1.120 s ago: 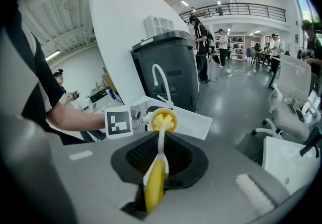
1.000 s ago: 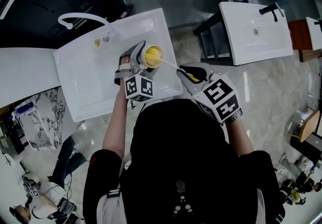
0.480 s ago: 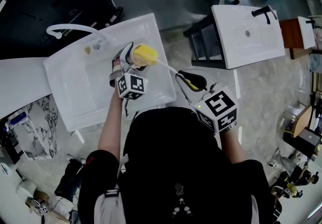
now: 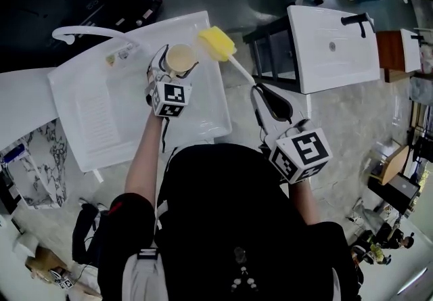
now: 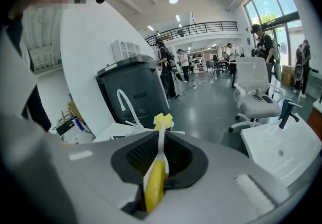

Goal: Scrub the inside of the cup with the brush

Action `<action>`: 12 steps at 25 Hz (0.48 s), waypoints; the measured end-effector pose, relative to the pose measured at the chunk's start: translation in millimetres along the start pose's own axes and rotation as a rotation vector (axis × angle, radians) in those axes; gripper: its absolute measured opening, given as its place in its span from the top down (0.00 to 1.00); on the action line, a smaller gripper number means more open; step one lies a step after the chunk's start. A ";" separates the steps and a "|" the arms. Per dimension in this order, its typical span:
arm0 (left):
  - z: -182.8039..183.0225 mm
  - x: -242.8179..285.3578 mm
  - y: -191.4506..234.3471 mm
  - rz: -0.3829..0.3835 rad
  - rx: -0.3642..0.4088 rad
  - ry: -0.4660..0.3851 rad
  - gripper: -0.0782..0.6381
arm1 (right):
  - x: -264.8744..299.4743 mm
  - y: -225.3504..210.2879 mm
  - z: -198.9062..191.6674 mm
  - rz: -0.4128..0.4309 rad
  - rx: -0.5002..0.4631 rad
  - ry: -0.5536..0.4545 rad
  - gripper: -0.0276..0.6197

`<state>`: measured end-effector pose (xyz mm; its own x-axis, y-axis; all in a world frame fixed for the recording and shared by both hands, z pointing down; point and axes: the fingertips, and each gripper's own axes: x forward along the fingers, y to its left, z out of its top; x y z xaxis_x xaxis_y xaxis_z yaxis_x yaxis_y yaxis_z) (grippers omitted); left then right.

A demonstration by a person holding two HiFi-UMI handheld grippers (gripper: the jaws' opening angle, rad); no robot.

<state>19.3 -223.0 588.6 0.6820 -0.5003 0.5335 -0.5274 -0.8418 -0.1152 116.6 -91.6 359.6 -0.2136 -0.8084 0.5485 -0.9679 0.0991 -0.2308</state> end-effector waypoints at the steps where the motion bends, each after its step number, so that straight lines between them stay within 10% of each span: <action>1: -1.5 4.4 4.5 0.009 -0.032 -0.010 0.25 | -0.2 -2.3 -0.5 -0.008 0.009 0.000 0.90; 12: 5.7 54.7 31.3 0.057 -0.138 -0.117 0.25 | -11.2 -40.0 -2.4 -0.103 0.091 -0.017 0.90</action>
<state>43.0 -277.8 609.4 0.6992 -0.5730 0.4275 -0.6256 -0.7798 -0.0221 157.4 -85.1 364.6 -0.1109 -0.8212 0.5598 -0.9683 -0.0374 -0.2468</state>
